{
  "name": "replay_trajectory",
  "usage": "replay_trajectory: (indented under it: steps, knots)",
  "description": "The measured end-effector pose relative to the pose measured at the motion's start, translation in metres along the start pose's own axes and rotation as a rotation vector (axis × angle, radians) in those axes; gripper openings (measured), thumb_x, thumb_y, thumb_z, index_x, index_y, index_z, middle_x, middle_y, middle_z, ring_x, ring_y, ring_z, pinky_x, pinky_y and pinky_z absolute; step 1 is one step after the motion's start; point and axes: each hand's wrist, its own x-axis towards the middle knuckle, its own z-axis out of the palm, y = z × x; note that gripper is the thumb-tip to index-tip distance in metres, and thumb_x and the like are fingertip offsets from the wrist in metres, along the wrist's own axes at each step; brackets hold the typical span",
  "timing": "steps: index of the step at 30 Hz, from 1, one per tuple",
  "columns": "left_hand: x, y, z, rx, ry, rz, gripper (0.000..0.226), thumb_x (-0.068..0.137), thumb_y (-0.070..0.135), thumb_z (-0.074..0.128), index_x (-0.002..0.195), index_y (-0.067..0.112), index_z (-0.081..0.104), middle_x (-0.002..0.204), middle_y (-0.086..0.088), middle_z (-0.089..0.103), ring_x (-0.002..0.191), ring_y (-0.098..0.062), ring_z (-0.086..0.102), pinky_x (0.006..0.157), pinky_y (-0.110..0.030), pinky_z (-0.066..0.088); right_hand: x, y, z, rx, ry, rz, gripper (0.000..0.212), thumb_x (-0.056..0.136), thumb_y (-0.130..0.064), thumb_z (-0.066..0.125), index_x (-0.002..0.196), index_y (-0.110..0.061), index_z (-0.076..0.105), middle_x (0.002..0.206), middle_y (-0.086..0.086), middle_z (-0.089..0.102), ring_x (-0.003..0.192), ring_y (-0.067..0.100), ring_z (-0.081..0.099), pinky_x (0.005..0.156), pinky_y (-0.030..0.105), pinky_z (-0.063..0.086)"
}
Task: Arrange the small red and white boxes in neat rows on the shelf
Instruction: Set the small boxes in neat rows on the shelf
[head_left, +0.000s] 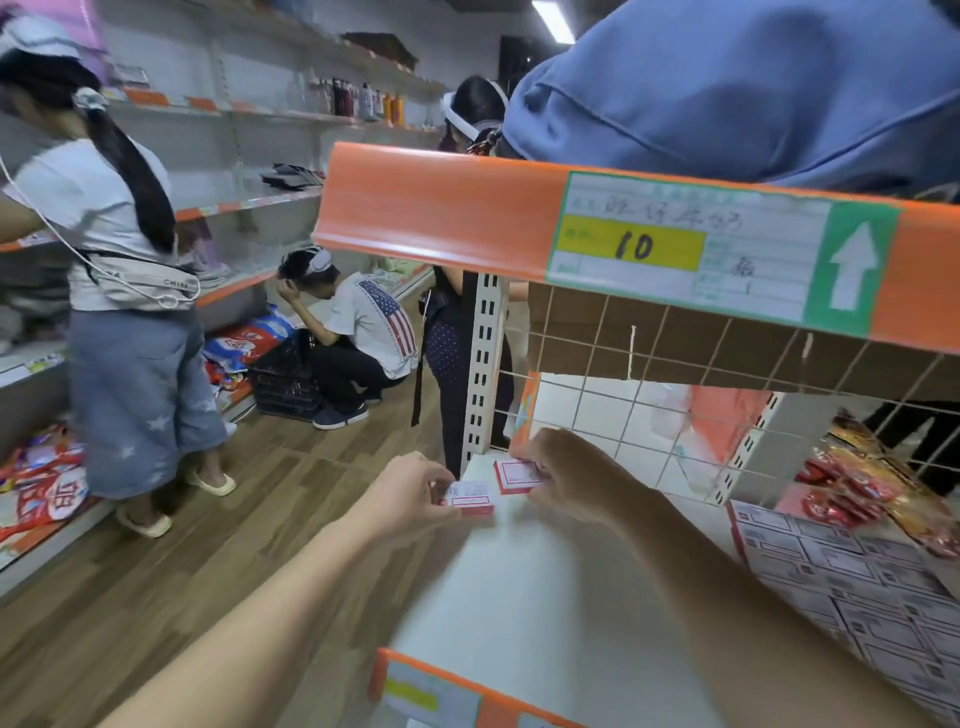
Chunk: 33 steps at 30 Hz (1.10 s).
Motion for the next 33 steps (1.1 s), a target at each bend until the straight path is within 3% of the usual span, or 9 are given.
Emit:
replay_trajectory:
  steps: [3, 10, 14, 18, 20, 23, 26, 31, 33]
  knots:
    - [-0.012, 0.018, -0.005, -0.006, 0.024, 0.048, 0.029, 0.073, 0.038, 0.073, 0.097, 0.022, 0.072, 0.087, 0.002, 0.066, 0.087, -0.013, 0.054, 0.078, -0.028, 0.045, -0.034, 0.012, -0.005, 0.030, 0.006, 0.048, 0.033, 0.074, -0.027, 0.073, 0.104, -0.019, 0.064, 0.094, 0.001, 0.063, 0.083, 0.018, 0.056, 0.070, 0.029, 0.042]
    - [-0.038, 0.072, 0.016, -0.009, -0.058, 0.141, 0.020, 0.072, 0.035, 0.075, 0.087, 0.021, 0.070, 0.081, 0.012, 0.057, 0.080, -0.003, 0.050, 0.073, -0.023, 0.045, -0.127, 0.036, -0.004, 0.040, 0.015, 0.197, 0.043, 0.072, -0.041, 0.074, 0.111, -0.028, 0.062, 0.096, -0.002, 0.061, 0.086, 0.018, 0.058, 0.075, 0.033, 0.049]
    - [-0.048, 0.104, 0.040, -0.038, -0.076, 0.129, 0.021, 0.069, 0.040, 0.076, 0.088, 0.033, 0.068, 0.088, 0.011, 0.058, 0.077, -0.005, 0.053, 0.062, -0.012, 0.037, -0.179, 0.041, -0.012, 0.093, 0.004, 0.283, 0.038, 0.075, -0.033, 0.074, 0.111, -0.026, 0.064, 0.096, 0.000, 0.061, 0.087, 0.017, 0.057, 0.079, 0.035, 0.049]
    - [-0.056, 0.144, 0.062, -0.028, -0.122, 0.184, 0.028, 0.075, 0.037, 0.074, 0.100, 0.026, 0.068, 0.095, 0.009, 0.057, 0.084, -0.006, 0.052, 0.069, -0.012, 0.038, -0.227, 0.043, -0.023, 0.102, -0.014, 0.356, 0.020, 0.076, -0.025, 0.070, 0.096, -0.025, 0.065, 0.091, -0.004, 0.061, 0.086, 0.015, 0.058, 0.075, 0.033, 0.049]
    - [-0.059, 0.166, 0.071, 0.012, -0.146, 0.235, 0.018, 0.076, 0.040, 0.071, 0.089, 0.027, 0.069, 0.091, 0.008, 0.059, 0.084, -0.010, 0.054, 0.068, -0.018, 0.039, -0.253, 0.046, -0.029, 0.082, 0.003, 0.392, 0.018, 0.076, -0.031, 0.070, 0.092, -0.026, 0.064, 0.091, -0.006, 0.060, 0.092, 0.017, 0.061, 0.074, 0.032, 0.048]
    - [-0.065, 0.196, 0.091, -0.025, -0.180, 0.309, 0.016, 0.075, 0.040, 0.070, 0.070, 0.026, 0.064, 0.076, 0.006, 0.061, 0.075, -0.010, 0.053, 0.062, -0.022, 0.039, -0.295, 0.050, -0.037, 0.061, -0.004, 0.455, 0.041, 0.080, -0.043, 0.069, 0.116, -0.025, 0.063, 0.114, 0.001, 0.058, 0.110, 0.020, 0.053, 0.090, 0.035, 0.046]
    - [-0.073, 0.220, 0.113, -0.046, -0.186, 0.338, 0.024, 0.074, 0.041, 0.071, 0.079, 0.018, 0.069, 0.080, 0.004, 0.065, 0.079, -0.013, 0.054, 0.071, -0.031, 0.045, -0.331, 0.057, -0.040, 0.072, 0.000, 0.533, 0.049, 0.082, -0.040, 0.066, 0.128, -0.026, 0.055, 0.126, 0.002, 0.054, 0.118, 0.022, 0.050, 0.097, 0.037, 0.044]
    - [-0.079, 0.249, 0.138, -0.058, -0.212, 0.370, 0.036, 0.068, 0.062, 0.067, 0.091, 0.034, 0.068, 0.088, 0.010, 0.057, 0.083, -0.009, 0.050, 0.061, -0.019, 0.035, -0.369, 0.068, -0.040, 0.026, -0.002, 0.621, 0.054, 0.082, -0.043, 0.065, 0.132, -0.029, 0.050, 0.133, 0.000, 0.051, 0.124, 0.021, 0.046, 0.100, 0.037, 0.043]
    - [-0.082, 0.260, 0.144, -0.044, -0.213, 0.387, 0.040, 0.070, 0.062, 0.068, 0.103, 0.039, 0.067, 0.093, 0.013, 0.057, 0.086, -0.008, 0.050, 0.065, -0.018, 0.039, -0.378, 0.071, -0.037, -0.006, 0.028, 0.632, 0.053, 0.082, -0.040, 0.065, 0.132, -0.031, 0.049, 0.133, -0.002, 0.052, 0.125, 0.019, 0.042, 0.100, 0.038, 0.043]
